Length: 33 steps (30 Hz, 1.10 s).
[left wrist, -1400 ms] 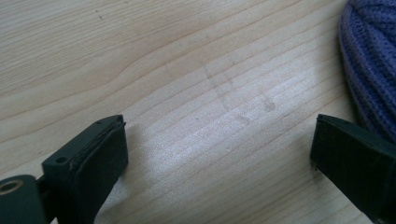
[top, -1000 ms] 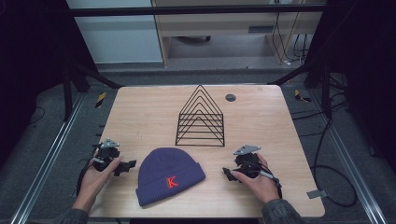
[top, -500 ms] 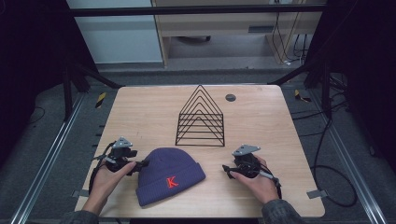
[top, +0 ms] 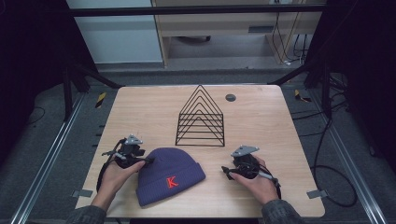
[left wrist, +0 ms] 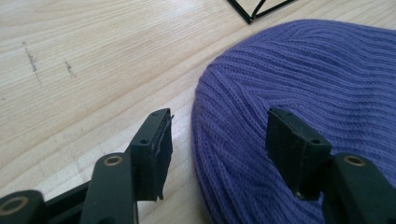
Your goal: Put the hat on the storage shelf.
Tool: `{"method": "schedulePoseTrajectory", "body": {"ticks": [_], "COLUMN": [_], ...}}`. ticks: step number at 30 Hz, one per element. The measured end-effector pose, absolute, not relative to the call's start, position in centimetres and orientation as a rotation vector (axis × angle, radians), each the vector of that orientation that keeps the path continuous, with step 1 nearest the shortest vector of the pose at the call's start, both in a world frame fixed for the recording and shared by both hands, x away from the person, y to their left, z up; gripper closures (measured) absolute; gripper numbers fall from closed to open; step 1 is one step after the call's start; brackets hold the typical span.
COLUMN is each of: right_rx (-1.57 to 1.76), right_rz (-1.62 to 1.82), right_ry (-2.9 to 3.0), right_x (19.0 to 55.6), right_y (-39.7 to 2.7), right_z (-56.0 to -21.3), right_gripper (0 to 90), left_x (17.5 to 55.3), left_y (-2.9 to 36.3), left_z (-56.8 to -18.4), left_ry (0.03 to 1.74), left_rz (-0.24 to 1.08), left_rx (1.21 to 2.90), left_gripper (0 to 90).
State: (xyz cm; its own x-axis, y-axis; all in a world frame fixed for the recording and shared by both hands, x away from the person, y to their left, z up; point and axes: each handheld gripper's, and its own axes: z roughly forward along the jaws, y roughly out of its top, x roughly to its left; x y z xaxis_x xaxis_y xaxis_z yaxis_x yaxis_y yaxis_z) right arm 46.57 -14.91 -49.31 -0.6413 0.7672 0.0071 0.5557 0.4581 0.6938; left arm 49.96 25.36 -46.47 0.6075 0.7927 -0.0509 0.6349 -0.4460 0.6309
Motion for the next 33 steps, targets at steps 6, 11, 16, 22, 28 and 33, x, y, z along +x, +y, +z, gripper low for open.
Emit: {"method": "schedulePoseTrajectory", "body": {"ticks": [6, 11, 16, 22, 28, 33], "right_rx": [1.112, 1.118, 1.115, 1.121, 1.124, 1.128], "right_rz": [0.967, 0.963, 0.970, 0.992, 0.988, 0.985], "right_ry": [2.412, 2.417, 2.412, 2.404, 2.400, 2.397], "right_x": [46.6, 46.6, 46.5, 46.5, 46.5, 46.5], "right_y": [-14.8, -14.8, -14.8, -14.8, -14.9, -15.0], "right_z": [-49.4, -49.4, -49.3, -49.1, -49.2, -49.2], "right_gripper": [31.4, 30.5, 30.5, 30.2, 29.6, 28.8], "left_x": [50.5, 50.8, 51.0, 50.8, 50.5, 50.1], "left_y": [24.5, 24.3, 24.4, 24.3, 24.3, 24.2], "left_z": [-47.3, -47.7, -47.8, -47.5, -47.0, -46.2], "left_ry": [1.116, 1.124, 1.119, 1.098, 1.083, 1.052], "left_rz": [0.321, 0.299, 0.245, 0.275, 0.307, 0.356], "left_rx": [2.269, 2.281, 2.262, 2.269, 2.255, 2.250], "left_gripper": [44.0, 50.1, 69.6, 78.1, 79.0, 79.2]}}
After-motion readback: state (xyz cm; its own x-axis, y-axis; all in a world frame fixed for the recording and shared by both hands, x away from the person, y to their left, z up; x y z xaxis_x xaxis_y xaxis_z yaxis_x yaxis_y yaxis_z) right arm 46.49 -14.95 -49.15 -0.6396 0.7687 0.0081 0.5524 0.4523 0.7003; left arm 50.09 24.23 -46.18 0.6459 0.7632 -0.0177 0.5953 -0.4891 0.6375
